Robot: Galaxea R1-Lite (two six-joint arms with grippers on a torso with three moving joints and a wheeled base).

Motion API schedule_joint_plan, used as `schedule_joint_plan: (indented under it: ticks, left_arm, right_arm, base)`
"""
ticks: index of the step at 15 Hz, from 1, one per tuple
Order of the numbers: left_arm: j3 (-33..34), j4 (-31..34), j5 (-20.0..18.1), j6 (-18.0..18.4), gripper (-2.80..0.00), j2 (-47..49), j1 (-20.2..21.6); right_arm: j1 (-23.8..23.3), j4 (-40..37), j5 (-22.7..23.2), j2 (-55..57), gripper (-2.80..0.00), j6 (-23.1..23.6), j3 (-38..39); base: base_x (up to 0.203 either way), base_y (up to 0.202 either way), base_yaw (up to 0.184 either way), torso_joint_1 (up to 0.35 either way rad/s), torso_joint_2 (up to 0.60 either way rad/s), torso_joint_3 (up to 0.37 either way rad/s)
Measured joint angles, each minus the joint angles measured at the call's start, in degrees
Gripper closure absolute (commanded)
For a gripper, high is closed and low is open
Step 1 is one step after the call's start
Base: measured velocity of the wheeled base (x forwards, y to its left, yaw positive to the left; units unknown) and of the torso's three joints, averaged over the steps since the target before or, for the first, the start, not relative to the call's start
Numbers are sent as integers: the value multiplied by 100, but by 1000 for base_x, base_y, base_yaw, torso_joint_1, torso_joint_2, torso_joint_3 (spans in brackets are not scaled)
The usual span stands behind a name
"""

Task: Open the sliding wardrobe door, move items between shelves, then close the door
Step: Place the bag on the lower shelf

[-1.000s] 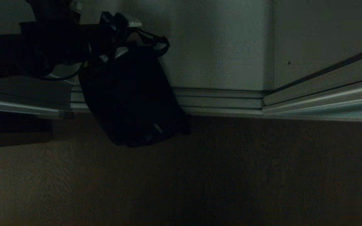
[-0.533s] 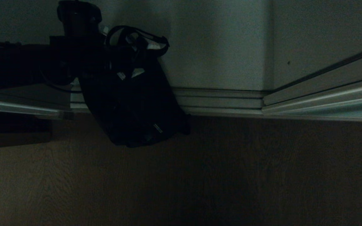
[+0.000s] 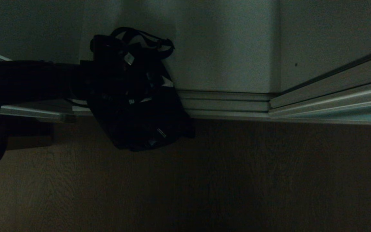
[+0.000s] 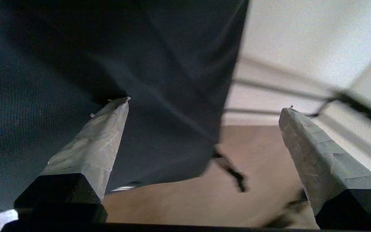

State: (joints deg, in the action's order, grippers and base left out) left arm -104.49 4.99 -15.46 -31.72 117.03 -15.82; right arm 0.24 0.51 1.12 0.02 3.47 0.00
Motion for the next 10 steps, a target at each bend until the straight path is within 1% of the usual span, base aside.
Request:
schedule_joint_plan:
  ticks: [4, 5, 7, 10]
  left_arm:
    - [140, 30, 689, 333, -280, -164, 0]
    - [168, 38, 777, 361, -280, -261, 0]
    - [410, 100, 802, 381, -280, -460, 0]
    - [712, 207, 768, 296, -280, -757, 6]
  right_arm:
    - [-1, 0, 0, 0, 0, -1, 0]
    - [0, 0, 0, 0, 0, 0, 0]
    - [-2, 0, 0, 0, 0, -1, 0]
    - [0, 0, -1, 0, 0, -10, 0]
  base:
    - [0, 0, 0, 0, 0, 0]
    - [0, 0, 0, 0, 0, 0]
    - [0, 0, 0, 0, 0, 0]
    - [0, 0, 0, 0, 0, 0]
